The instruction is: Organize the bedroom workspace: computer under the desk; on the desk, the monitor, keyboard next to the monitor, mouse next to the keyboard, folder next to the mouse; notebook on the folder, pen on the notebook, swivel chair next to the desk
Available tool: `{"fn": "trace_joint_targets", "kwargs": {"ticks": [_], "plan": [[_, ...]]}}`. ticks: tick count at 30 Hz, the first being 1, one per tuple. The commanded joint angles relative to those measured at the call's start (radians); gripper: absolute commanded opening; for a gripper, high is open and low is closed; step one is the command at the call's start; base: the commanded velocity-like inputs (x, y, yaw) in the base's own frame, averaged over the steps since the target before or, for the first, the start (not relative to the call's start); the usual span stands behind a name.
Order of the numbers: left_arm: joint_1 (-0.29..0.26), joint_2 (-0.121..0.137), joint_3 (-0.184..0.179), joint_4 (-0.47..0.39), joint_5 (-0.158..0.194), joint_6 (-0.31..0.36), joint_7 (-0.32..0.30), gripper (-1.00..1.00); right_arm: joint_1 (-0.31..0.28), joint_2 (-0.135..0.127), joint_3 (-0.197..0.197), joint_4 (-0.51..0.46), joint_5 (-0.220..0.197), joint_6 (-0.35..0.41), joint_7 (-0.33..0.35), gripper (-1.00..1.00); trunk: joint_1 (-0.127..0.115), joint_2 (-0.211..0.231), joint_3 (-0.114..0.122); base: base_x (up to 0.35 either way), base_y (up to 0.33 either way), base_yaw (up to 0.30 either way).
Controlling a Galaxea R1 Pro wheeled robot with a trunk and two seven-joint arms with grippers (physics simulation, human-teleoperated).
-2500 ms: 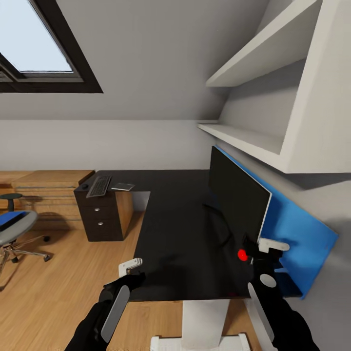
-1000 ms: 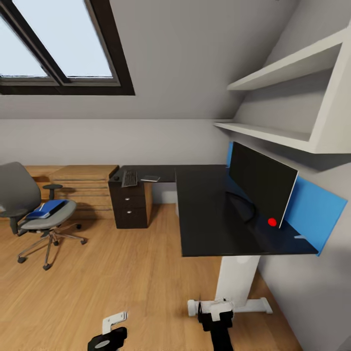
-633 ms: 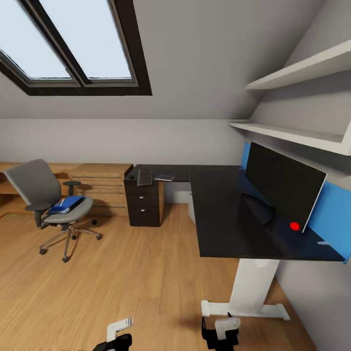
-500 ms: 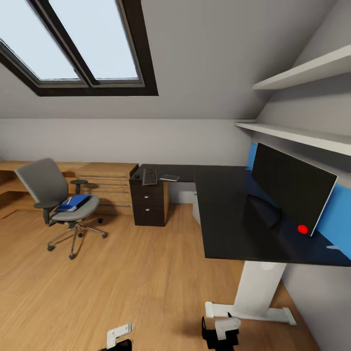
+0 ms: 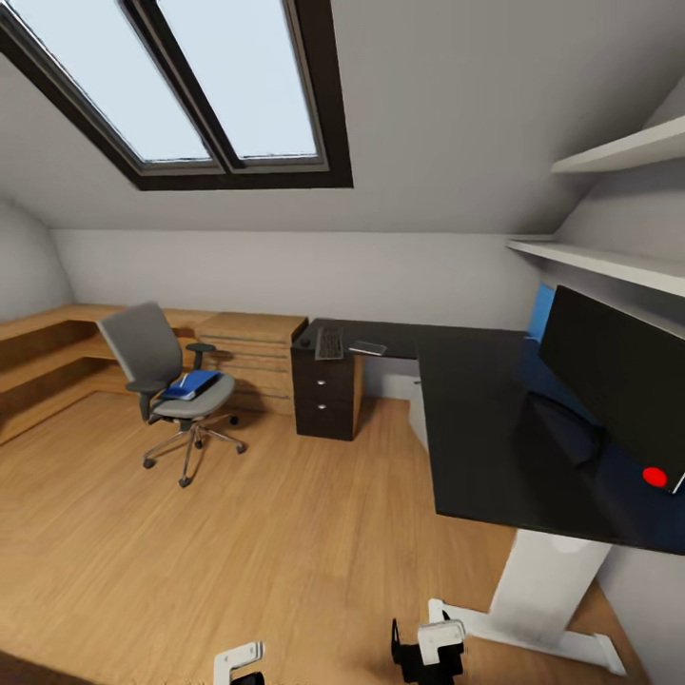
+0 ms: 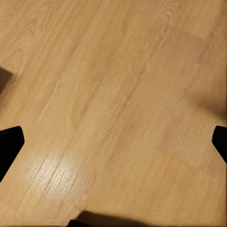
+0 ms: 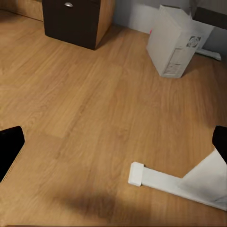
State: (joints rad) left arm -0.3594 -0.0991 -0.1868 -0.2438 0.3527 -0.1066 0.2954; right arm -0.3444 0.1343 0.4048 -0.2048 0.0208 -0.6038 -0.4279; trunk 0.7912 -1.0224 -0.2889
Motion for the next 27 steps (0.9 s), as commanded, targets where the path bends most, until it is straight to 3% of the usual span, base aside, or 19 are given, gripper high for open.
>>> {"fn": "trace_joint_targets", "kwargs": {"ticks": [1, 12, 18, 23, 27], "plan": [[-0.001, 0.001, -0.007, 0.001, 0.01, -0.005, -0.001, 1.0, -0.001, 0.0, 0.006, 0.001, 0.002, 0.002, -0.009, 1.0, -0.004, 0.006, 0.002, 0.0, 0.0, 0.269], [-0.001, 0.007, -0.005, 0.001, 0.011, -0.005, -0.011, 1.0, -0.001, 0.006, 0.007, 0.001, 0.002, 0.004, -0.009, 1.0, -0.046, 0.083, 0.034, 0.044, 0.0, 0.276], [-0.001, 0.017, -0.004, 0.001, 0.012, -0.007, -0.012, 1.0, -0.001, 0.027, 0.007, 0.001, 0.002, 0.0, -0.008, 1.0, -0.069, 0.125, 0.053, 0.266, 0.031, 0.286], [-0.001, 0.019, -0.003, 0.001, 0.012, -0.011, -0.012, 1.0, -0.001, 0.031, 0.006, 0.0, 0.003, -0.006, -0.009, 1.0, -0.088, 0.16, 0.068, 0.313, 0.087, 0.286], [-0.001, 0.015, -0.006, 0.001, 0.007, -0.037, -0.012, 1.0, -0.001, 0.026, -0.001, 0.002, -0.005, -0.002, -0.009, 1.0, -0.088, 0.16, 0.065, 0.298, 0.055, 0.177]]}}
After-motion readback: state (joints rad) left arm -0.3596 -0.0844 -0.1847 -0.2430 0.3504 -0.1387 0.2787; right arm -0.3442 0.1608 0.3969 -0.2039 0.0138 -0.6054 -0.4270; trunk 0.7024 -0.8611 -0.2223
